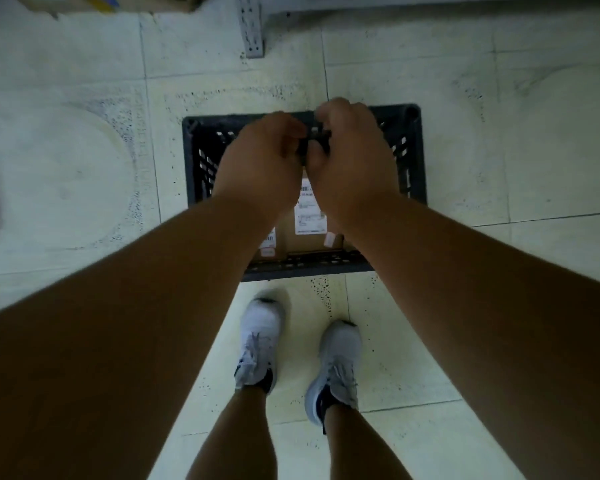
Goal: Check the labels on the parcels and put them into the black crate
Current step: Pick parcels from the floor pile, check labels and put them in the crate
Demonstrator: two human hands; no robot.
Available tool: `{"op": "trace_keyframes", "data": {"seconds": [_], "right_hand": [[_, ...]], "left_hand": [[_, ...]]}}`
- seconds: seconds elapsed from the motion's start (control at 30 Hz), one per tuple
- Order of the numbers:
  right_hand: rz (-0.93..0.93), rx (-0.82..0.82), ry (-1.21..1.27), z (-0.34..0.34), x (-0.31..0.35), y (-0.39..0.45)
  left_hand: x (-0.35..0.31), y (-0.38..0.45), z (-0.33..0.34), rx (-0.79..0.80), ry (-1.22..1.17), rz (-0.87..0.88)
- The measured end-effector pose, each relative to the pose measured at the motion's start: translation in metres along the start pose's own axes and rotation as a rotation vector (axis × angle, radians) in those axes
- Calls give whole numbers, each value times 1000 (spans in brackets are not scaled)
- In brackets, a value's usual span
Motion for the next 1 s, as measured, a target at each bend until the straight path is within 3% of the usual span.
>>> {"op": "trace_keyframes", "data": {"seconds": [0.2, 0.37, 0.5, 0.7, 1.0], "right_hand": [[32, -246, 167, -195, 108, -60], [6, -435, 114, -362, 185, -132], [85, -617, 158, -459, 202, -179], [212, -833, 201, -541, 182, -245], [479, -944, 173, -636, 37, -318]], "left_hand": [[-157, -95, -118, -128, -80, 112], [-310, -176, -179, -26, -133, 379], [-411, -219, -201, 53, -113, 629], [-508, -274, -184, 169, -25, 931], [-596, -328, -46, 434, 75, 1044]]}}
Point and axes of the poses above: each hand's wrist, its own y-axis towards the middle knuckle, its own z-axis out of the palm, x = y × z, the point moved 4 cm from there along y, towards the middle knuckle, and after that the axes turned 2 degrees about -y, right-handed, at the moved point
